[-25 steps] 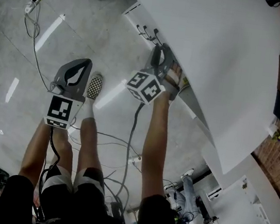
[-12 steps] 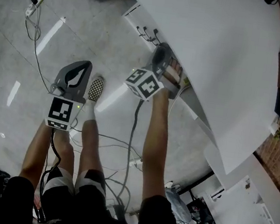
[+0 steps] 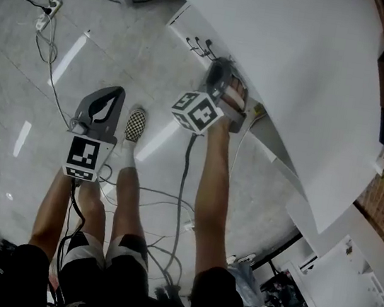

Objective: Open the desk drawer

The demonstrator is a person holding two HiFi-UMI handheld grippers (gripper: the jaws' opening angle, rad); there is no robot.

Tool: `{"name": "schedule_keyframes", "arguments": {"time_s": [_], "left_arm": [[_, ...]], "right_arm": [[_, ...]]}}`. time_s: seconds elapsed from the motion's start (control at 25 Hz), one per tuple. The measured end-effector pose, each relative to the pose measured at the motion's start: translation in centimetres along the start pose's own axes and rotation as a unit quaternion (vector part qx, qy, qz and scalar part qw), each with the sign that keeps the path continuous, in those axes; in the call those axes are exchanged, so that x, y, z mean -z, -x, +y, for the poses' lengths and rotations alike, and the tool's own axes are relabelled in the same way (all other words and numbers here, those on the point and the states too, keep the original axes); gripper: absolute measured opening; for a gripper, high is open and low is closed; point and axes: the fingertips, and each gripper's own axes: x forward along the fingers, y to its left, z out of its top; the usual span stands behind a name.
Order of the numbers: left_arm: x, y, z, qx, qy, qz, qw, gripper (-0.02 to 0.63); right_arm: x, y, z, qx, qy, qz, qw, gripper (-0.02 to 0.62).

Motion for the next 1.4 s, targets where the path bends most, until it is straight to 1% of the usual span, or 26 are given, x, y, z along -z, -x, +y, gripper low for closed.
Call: {"name": "schedule_keyframes", "arguments": {"time_s": [0.52, 0.72, 0.88, 1.4], "left_arm": [[-0.1, 3.2, 0.5, 0.007, -0.02, -0.005, 0.9998, 0.011], [0.1, 4.4, 0.7, 0.009, -0.024, -0.007, 0.9997, 0.011], [0.5, 5.5, 0.6, 0.012, -0.026, -0.009, 0.9995, 0.011], [1.2, 7.9, 0.9, 0.022, -0.039, -0.014, 0.9989, 0.011]], "right_arm": [[-0.8, 3.3, 3.0, -0.01, 0.006, 0.01, 1.0, 0.025], [-1.0, 4.6, 3.6, -0.006, 0.003, 0.019, 1.0, 0.025], [-1.2, 5.3, 4.8, -0.012, 0.005, 0.018, 1.0, 0.025], [-2.1, 8.6, 7.8, -0.006, 0.009, 0.018, 1.0, 0.025]]}}
